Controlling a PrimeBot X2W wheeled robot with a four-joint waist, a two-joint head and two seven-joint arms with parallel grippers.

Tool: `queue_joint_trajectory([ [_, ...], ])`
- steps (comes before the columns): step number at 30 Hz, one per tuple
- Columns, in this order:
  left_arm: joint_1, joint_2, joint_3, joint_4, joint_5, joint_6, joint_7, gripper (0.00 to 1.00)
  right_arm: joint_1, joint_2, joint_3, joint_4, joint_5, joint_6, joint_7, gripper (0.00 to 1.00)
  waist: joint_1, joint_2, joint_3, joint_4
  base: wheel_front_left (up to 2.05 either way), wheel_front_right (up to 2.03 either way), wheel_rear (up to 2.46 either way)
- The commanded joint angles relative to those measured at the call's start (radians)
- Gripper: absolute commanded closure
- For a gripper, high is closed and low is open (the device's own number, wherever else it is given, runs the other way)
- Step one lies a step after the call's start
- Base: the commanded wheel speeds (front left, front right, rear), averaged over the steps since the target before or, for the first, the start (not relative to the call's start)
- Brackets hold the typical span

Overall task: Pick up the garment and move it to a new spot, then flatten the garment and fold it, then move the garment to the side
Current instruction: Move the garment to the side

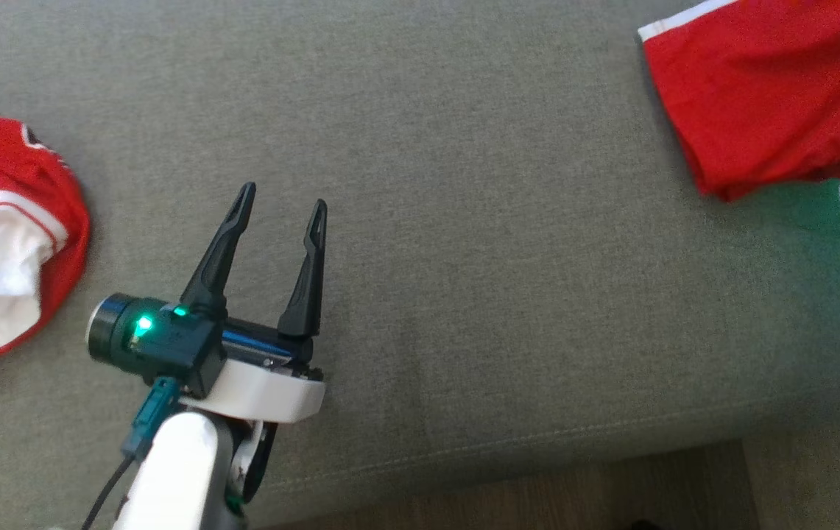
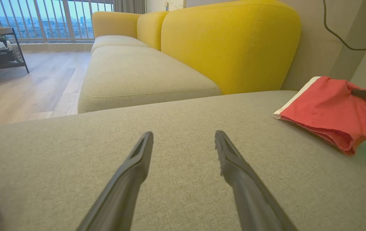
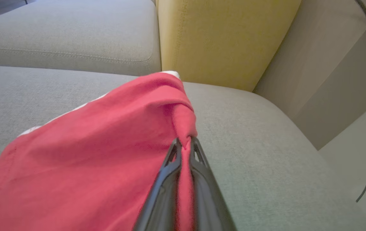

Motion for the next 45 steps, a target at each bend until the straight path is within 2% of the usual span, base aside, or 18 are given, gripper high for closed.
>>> queue_joint_trajectory([
  [1,-0.032,0.009,0.035,-0.042,0.013,-0.008,-0.005,0.0,0.0,-0.019,0.005,-0.061,0.002,-0.001,-0.013,1.0,-0.0001,0.0,0.018,-0.017,0.0,0.0,0.0],
  [15,-0.052,0.015,0.03,-0.042,0.021,-0.025,-0.005,0.0,0.056,-0.03,-0.038,-0.225,-0.024,-0.001,0.025,1.0,-0.0001,0.0,0.056,-0.024,0.0,0.0,0.0],
  [25,-0.051,0.015,0.024,-0.033,0.021,-0.03,-0.005,0.0,0.092,-0.022,-0.043,-0.289,-0.052,-0.001,0.066,1.0,-0.0001,0.0,0.048,-0.019,0.0,0.0,0.0],
  [26,-0.05,0.014,0.024,-0.032,0.021,-0.03,-0.005,0.0,0.095,-0.019,-0.048,-0.293,-0.055,-0.001,0.069,0.82,-0.0001,0.0,0.046,-0.018,0.0,0.0,0.0],
  [27,-0.05,0.014,0.023,-0.032,0.02,-0.03,-0.005,0.0,0.098,-0.017,-0.053,-0.301,-0.063,-0.001,0.064,0.09,-0.0001,0.0,0.044,-0.018,0.0,0.0,0.0],
  [28,-0.05,0.014,0.023,-0.031,0.02,-0.029,-0.005,0.0,0.101,-0.015,-0.062,-0.308,-0.072,-0.001,0.059,0.0,-0.0001,0.0,0.042,-0.017,0.0,0.0,0.0],
  [33,-0.048,0.012,0.023,-0.031,0.018,-0.026,-0.005,0.0,0.117,0.009,-0.108,-0.366,-0.159,-0.001,0.009,0.0,-0.0001,0.0,0.022,-0.013,0.0,0.0,0.0],
  [37,-0.039,0.01,0.026,-0.03,0.016,-0.02,-0.005,0.0,0.138,0.08,-0.126,-0.433,-0.221,-0.001,-0.044,0.0,-0.0001,0.0,-0.009,-0.008,0.0,0.0,0.0],
  [41,-0.025,0.007,0.036,-0.026,0.008,-0.004,-0.005,0.0,0.183,0.163,-0.07,-0.471,-0.201,-0.001,-0.073,0.0,-0.0001,0.0,-0.049,0.003,0.0,0.0,0.0],
  [45,-0.007,0.003,0.046,-0.018,-0.011,0.017,-0.005,0.0,0.24,0.199,0.034,-0.465,-0.123,-0.001,-0.086,0.0,-0.0001,0.0,-0.095,0.021,0.0,0.0,0.0],
])
